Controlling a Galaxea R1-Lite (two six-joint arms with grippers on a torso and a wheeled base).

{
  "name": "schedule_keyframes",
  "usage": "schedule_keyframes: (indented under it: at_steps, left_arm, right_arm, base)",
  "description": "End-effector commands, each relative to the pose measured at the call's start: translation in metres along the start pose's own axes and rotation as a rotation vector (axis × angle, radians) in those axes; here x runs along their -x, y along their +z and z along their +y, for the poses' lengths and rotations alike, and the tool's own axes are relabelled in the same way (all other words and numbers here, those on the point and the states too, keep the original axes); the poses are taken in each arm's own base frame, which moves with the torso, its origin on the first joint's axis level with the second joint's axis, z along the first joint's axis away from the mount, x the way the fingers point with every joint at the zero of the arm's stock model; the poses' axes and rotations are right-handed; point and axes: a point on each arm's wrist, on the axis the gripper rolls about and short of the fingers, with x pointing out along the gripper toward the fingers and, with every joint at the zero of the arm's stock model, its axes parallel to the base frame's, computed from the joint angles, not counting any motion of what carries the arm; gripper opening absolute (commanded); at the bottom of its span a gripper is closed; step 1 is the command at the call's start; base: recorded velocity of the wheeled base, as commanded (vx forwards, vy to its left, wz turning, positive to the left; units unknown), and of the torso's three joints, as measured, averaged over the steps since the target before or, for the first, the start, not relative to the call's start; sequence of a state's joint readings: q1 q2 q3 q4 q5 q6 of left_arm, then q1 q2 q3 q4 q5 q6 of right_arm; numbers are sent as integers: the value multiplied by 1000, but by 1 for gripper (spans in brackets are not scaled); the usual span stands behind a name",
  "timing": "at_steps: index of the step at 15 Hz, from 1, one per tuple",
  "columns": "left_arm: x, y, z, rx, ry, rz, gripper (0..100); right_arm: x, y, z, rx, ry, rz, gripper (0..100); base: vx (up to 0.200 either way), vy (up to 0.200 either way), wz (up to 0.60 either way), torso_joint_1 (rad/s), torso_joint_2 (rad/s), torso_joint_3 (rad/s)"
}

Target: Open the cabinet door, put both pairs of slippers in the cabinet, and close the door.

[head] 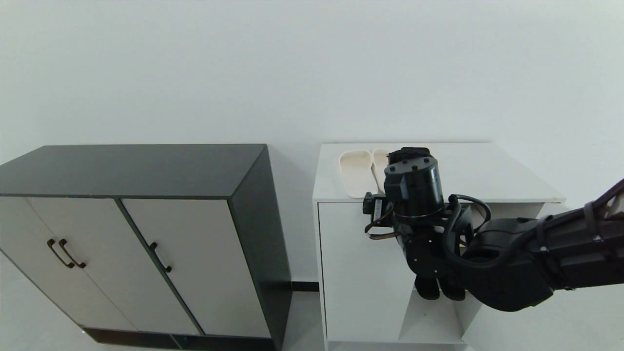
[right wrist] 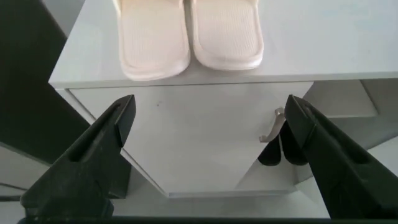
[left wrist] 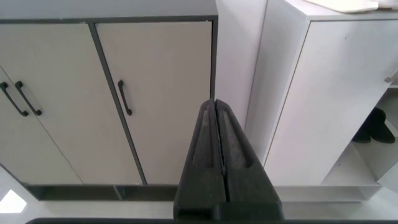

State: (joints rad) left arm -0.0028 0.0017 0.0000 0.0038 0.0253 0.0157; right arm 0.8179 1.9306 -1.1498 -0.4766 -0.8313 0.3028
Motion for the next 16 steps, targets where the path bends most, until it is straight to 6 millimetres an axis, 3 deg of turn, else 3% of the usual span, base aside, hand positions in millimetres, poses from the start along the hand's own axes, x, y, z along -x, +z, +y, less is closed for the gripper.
schedule_keyframes:
  at_steps: [1, 6, 8, 10, 13, 16]
  left_arm:
    - [0, 0, 0, -1, 0, 1, 0]
    - [0, 0, 0, -1, 0, 1, 0]
    - [0, 0, 0, -1, -1, 1, 0]
    - [0, 0, 0, -1, 0, 1, 0]
    - [0, 0, 0, -1, 0, -1, 0]
    - [0, 0, 0, 0, 0, -1, 0]
  right_arm:
    - [-6, -7, 1, 13, -8, 11, 100]
    - [-8, -6, 2, -1, 3, -3, 100]
    - [-14, -10, 2, 22, 62, 24, 100]
    - [-27, 1, -6, 0, 143, 39, 100]
    - [-53, 5, -14, 48, 100, 30, 100]
    - [-69, 2, -10, 45, 88, 23, 100]
  base:
    - [200, 0, 0, -17, -12, 2]
    - [200, 0, 0, 9, 2, 0]
    - [200, 0, 0, 0, 2, 5]
    - [200, 0, 0, 5, 0, 2]
    - [0, 0, 0, 0, 0, 0]
    - [0, 0, 0, 0, 0, 0]
